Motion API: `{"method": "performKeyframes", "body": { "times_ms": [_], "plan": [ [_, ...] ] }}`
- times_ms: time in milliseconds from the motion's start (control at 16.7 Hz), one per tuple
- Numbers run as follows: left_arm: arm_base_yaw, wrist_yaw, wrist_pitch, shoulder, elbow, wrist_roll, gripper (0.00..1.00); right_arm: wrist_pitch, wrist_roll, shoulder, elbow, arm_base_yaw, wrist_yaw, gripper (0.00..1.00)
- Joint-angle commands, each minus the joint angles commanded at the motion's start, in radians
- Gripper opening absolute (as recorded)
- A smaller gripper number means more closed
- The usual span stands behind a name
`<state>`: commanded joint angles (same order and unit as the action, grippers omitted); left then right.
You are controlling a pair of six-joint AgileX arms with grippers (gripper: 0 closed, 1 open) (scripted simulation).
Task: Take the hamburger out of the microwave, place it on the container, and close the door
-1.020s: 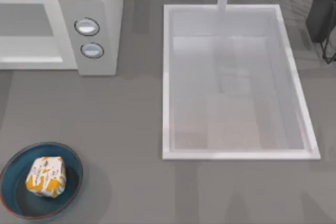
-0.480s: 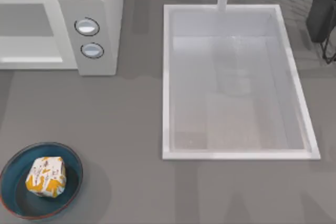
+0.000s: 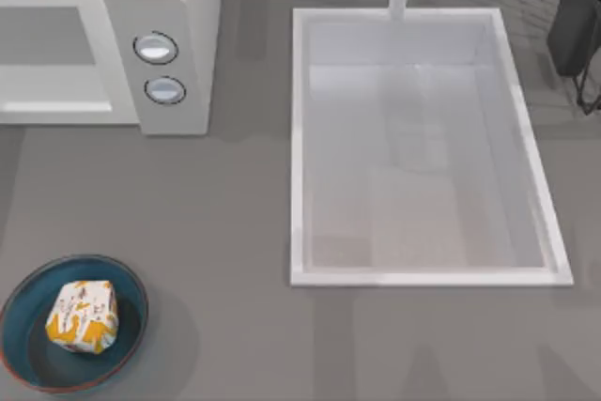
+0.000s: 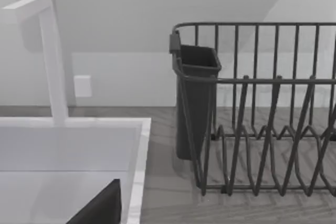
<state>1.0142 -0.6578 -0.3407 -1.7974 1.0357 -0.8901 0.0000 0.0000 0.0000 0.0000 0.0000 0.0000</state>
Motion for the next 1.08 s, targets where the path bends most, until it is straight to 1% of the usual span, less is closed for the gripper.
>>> {"method": "performKeyframes", "body": {
  "times_ms": [420, 540, 840, 960, 1080],
  "plan": [
    [-0.141, 0.071, 0.136, 0.242, -0.301, 0.154, 0.0, 0.0, 0.0, 0.0, 0.0, 0.0, 0.0, 1.0],
    [-0.159, 0.08, 0.155, 0.273, -0.332, 0.175, 0.0, 0.0, 0.0, 0.0, 0.0, 0.0, 0.0, 1.0],
    [-0.159, 0.079, 0.154, 0.273, -0.335, 0.178, 0.0, 0.0, 0.0, 0.0, 0.0, 0.0, 0.0, 1.0],
    [-0.195, 0.105, 0.166, 0.31, -0.37, 0.214, 0.0, 0.0, 0.0, 0.0, 0.0, 0.0, 0.0, 1.0],
    [-0.271, 0.149, 0.187, 0.384, -0.429, 0.284, 0.0, 0.0, 0.0, 0.0, 0.0, 0.0, 0.0, 1.0]
  ]
}}
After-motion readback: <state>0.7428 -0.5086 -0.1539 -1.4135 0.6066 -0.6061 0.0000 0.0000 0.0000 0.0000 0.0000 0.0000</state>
